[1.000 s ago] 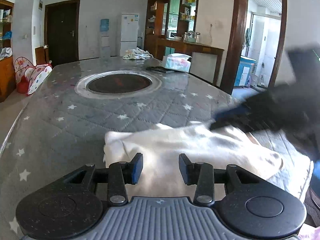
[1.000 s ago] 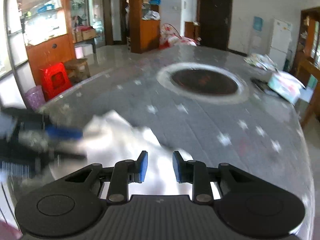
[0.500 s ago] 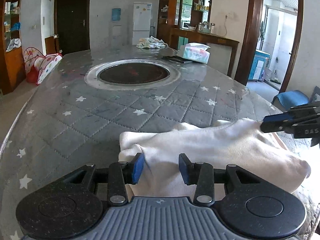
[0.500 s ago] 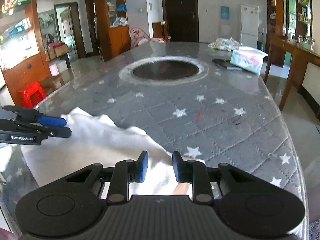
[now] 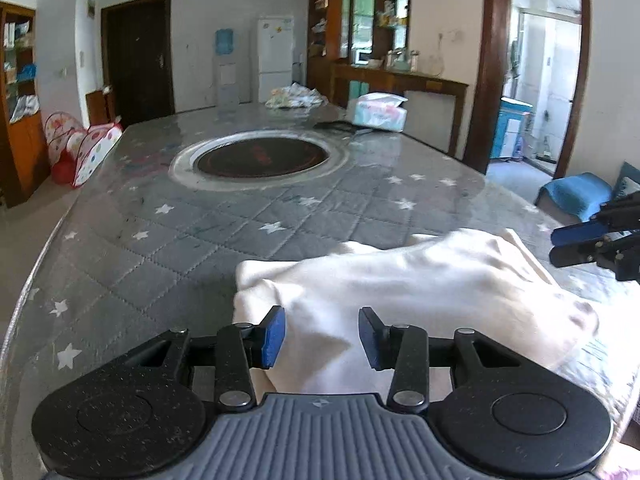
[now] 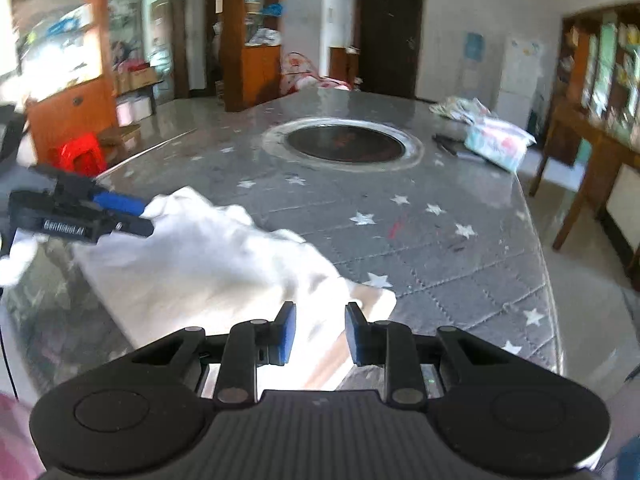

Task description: Fold clothes

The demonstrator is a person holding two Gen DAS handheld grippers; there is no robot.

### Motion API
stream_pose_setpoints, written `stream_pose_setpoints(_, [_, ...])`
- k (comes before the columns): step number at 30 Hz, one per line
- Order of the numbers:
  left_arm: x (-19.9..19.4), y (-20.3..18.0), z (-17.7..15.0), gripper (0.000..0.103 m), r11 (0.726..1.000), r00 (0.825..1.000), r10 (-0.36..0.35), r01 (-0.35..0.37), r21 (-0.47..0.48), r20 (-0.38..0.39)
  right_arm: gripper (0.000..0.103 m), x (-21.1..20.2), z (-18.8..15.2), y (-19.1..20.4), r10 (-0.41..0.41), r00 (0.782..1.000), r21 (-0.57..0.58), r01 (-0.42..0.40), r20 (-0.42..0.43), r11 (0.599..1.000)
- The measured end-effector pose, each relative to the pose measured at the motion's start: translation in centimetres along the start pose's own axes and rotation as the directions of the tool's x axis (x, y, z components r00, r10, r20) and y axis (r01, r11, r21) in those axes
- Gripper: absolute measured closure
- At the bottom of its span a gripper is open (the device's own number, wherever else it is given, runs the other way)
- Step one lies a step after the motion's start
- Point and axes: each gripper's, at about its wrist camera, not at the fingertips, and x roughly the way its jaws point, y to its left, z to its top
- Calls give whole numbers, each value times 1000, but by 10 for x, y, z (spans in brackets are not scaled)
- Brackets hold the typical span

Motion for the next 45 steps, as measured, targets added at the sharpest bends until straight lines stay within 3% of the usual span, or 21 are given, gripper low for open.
stream_pose_setpoints(6, [-6,-12,-14,59,998,1000,27,-27,62,-6,78,0,-28,23,-41,999,-103,38,-35,994])
stream_pose_setpoints(12, [-4,-1,-20,55,999,999,43,-43,27,-20,78,-13,-24,23,-61,998,-109,61,1,992])
stream_pose_setpoints(17, [-9,0,-20,57,998,998,61,-60,11,-11,78,-13,-16,29,-17,999,-85,21,47,996])
stream_pose_setpoints(23, [-14,11,-26,56,996,997,76,-77,-37,-27,78,4,-24,41,23,1000,-117,-23,-7,993])
stream_pose_setpoints(32, [-12,23,-25,56,985,993,115,-117,-125,-26,77,12,-6,48,71,996,-97,-66,52,993])
stream_pose_setpoints(35, [-11,27,-32,54,983,990,139,-141,-119,-28,77,23,-9,52,81,996,-93,-78,29,993])
stream_pose_setpoints(42, [-19,22,-21,55,983,991,133,-133,-125,-4,76,19,2,56,95,993,-84,-89,70,992])
stream_pose_setpoints(45, [-15,15,-18,53,987,993,117,-117,-109,-5,71,30,-1,61,114,993,-81,-110,45,991])
